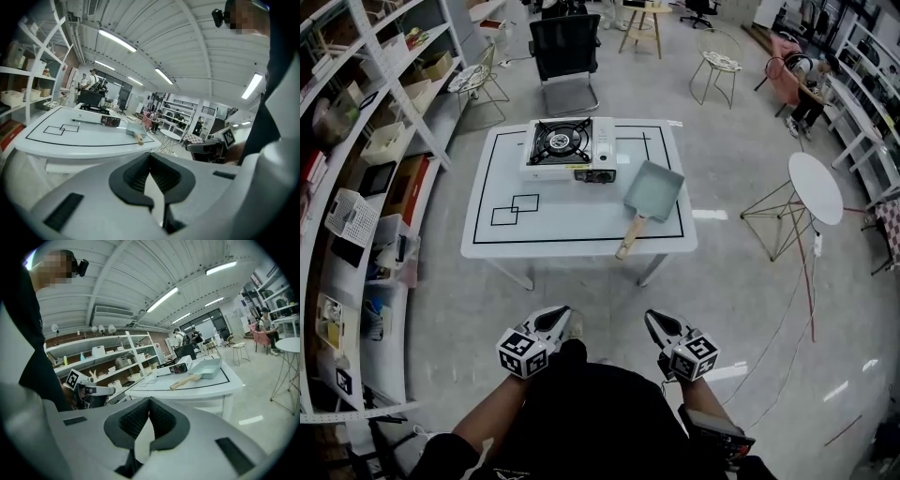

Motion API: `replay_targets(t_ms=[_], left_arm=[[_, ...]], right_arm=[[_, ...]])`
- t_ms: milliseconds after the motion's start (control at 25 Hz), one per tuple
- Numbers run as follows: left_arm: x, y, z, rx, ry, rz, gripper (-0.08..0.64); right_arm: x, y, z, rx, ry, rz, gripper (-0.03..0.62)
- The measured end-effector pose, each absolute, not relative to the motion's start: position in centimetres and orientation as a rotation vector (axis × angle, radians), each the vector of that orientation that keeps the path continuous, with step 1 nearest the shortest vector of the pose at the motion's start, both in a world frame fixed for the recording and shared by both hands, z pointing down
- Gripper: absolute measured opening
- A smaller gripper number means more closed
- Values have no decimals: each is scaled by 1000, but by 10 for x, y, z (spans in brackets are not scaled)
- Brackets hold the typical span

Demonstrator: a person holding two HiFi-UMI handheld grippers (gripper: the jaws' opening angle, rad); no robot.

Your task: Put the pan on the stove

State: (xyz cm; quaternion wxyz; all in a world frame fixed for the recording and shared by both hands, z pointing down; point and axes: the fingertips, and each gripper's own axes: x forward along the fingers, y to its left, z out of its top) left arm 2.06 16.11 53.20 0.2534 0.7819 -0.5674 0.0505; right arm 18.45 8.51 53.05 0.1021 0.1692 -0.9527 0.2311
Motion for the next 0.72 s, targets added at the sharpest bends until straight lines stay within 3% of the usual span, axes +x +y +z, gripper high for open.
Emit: replay_targets(t_ms=[720], left_arm=[[-46, 50, 534, 2237, -1347, 174, 9]], right_arm=[[121, -1, 533, 704, -2718, 660, 26]])
